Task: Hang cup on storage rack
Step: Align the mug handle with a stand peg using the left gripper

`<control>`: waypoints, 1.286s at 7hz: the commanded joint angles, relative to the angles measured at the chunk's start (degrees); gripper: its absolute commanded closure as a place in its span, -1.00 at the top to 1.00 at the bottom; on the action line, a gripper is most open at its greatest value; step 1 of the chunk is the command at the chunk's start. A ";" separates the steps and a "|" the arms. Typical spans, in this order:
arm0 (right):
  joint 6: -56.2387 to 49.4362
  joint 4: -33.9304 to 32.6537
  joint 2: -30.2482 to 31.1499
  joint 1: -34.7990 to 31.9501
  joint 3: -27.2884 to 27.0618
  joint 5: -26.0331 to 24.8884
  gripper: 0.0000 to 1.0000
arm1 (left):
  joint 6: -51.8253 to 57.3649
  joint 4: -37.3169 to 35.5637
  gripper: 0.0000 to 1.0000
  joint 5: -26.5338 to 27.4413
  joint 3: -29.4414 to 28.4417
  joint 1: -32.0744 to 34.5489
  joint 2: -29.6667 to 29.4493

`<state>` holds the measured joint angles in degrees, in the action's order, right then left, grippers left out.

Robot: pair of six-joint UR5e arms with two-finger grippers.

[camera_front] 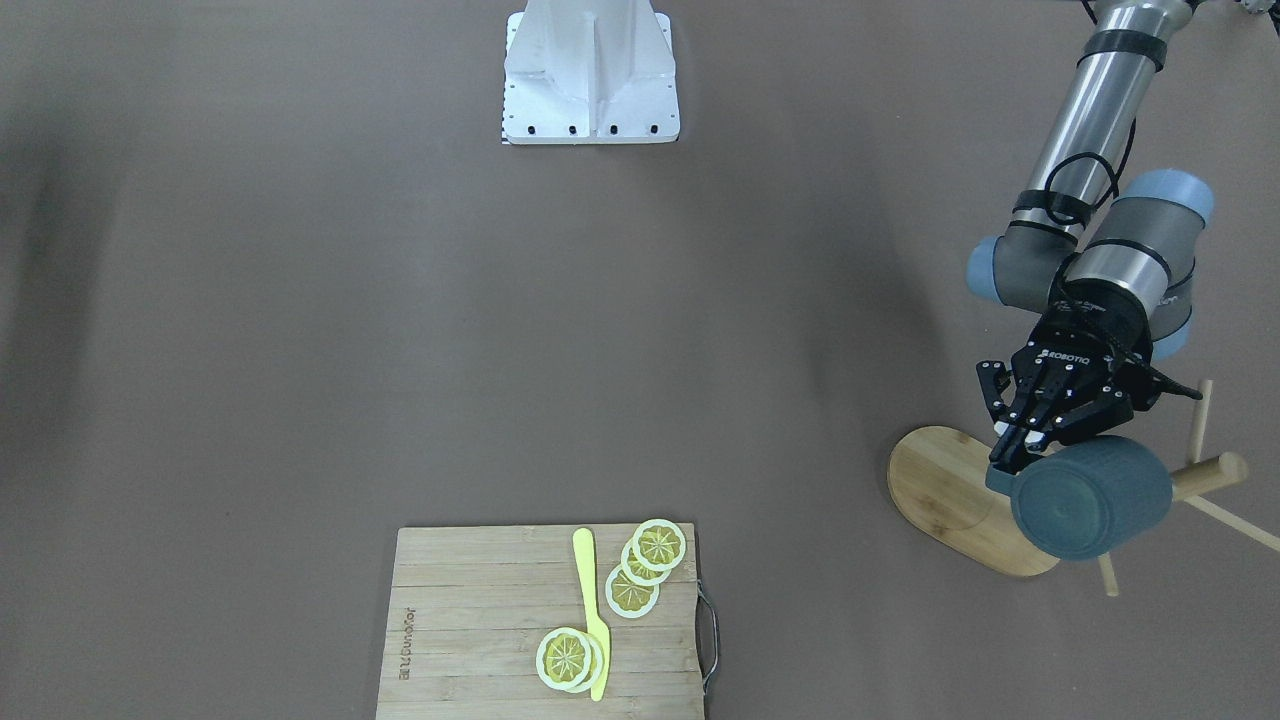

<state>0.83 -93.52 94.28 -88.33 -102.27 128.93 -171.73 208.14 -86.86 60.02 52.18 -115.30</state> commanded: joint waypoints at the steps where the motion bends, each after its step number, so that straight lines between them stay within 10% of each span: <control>1: -0.04 0.00 -0.06 0.00 -0.04 0.00 1.00 | -0.27 1.92 -1.00 0.37 -2.10 -0.14 0.25; 9: 0.05 0.00 -0.06 0.00 -0.13 0.00 1.00 | -1.95 5.35 -1.00 0.46 -2.63 -1.29 2.45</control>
<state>0.88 -93.52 94.22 -88.33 -102.38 128.94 -173.68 213.44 -86.43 57.39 51.06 -113.08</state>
